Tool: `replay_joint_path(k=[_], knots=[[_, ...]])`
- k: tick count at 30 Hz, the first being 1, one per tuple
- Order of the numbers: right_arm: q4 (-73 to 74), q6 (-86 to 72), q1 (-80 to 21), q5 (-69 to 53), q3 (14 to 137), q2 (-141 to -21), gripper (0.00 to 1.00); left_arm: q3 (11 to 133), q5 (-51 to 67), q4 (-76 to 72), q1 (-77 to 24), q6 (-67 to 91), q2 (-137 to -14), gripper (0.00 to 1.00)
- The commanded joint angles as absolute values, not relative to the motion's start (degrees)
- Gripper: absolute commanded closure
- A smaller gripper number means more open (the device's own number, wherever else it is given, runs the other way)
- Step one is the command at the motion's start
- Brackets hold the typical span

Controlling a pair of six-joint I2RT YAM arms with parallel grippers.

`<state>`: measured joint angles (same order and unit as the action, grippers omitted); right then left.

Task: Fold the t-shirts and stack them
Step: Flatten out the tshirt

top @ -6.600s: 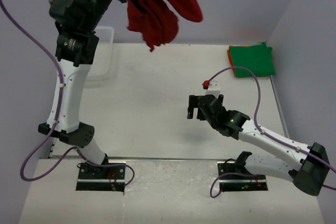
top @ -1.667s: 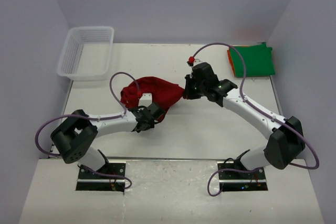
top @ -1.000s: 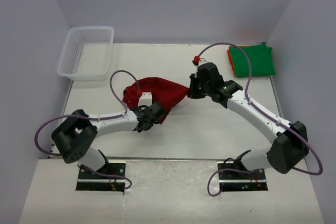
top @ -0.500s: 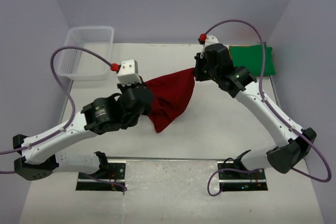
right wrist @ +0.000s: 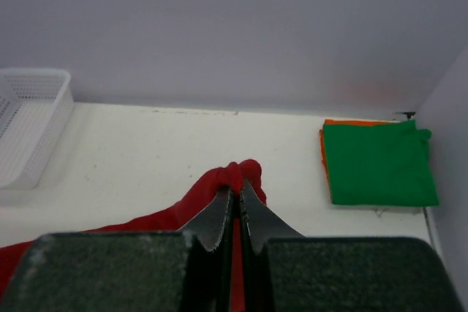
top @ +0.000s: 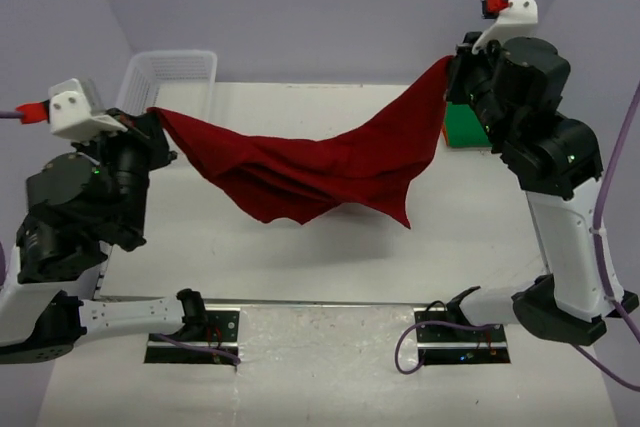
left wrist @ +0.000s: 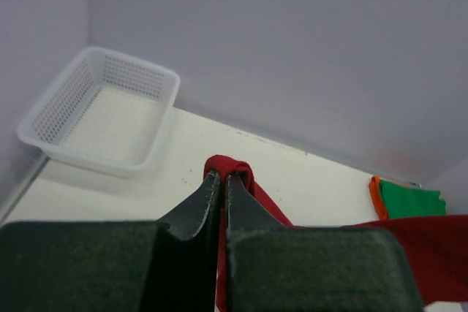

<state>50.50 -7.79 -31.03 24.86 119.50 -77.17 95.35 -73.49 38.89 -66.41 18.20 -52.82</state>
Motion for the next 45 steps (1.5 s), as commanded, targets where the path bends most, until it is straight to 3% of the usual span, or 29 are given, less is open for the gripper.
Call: replay_joint_path(k=[1, 10, 22, 27, 32, 35, 40, 45], knots=[[52.74, -2.64, -30.76, 28.48, 124.44, -75.33, 1.00, 98.78, -78.22, 26.48, -66.53, 1.88, -50.98, 1.00], [52.47, 2.11, -30.76, 26.20, 137.46, -70.58, 1.00, 107.83, -74.37, 20.22, -65.75, -10.28, -48.78, 1.00], [54.05, -2.98, -30.67, 4.40, 131.92, -60.13, 1.00, 111.88, -56.78, 22.85, -62.50, -2.56, -43.51, 1.00], [52.82, -4.04, -30.67, 2.90, 128.16, -58.18, 1.00, 113.11, -58.09, 26.62, -61.17, -1.50, -44.21, 1.00], [55.54, -6.94, -30.76, 13.95, 125.34, -62.83, 1.00, 108.47, -68.79, 28.74, -61.26, -0.53, -46.93, 1.00], [54.59, -10.28, -30.76, 21.58, 116.66, -63.81, 1.00, 101.88, -72.23, 27.69, -61.61, 0.08, -50.26, 1.00], [53.44, -15.28, -29.62, 29.26, 99.08, -66.00, 1.00, 88.88, -72.08, 32.78, -61.09, 16.24, -57.29, 1.00], [49.14, -15.91, -25.41, 26.64, 87.91, -66.88, 1.00, 78.78, -53.54, 31.40, -48.29, 24.17, -66.42, 1.00]])
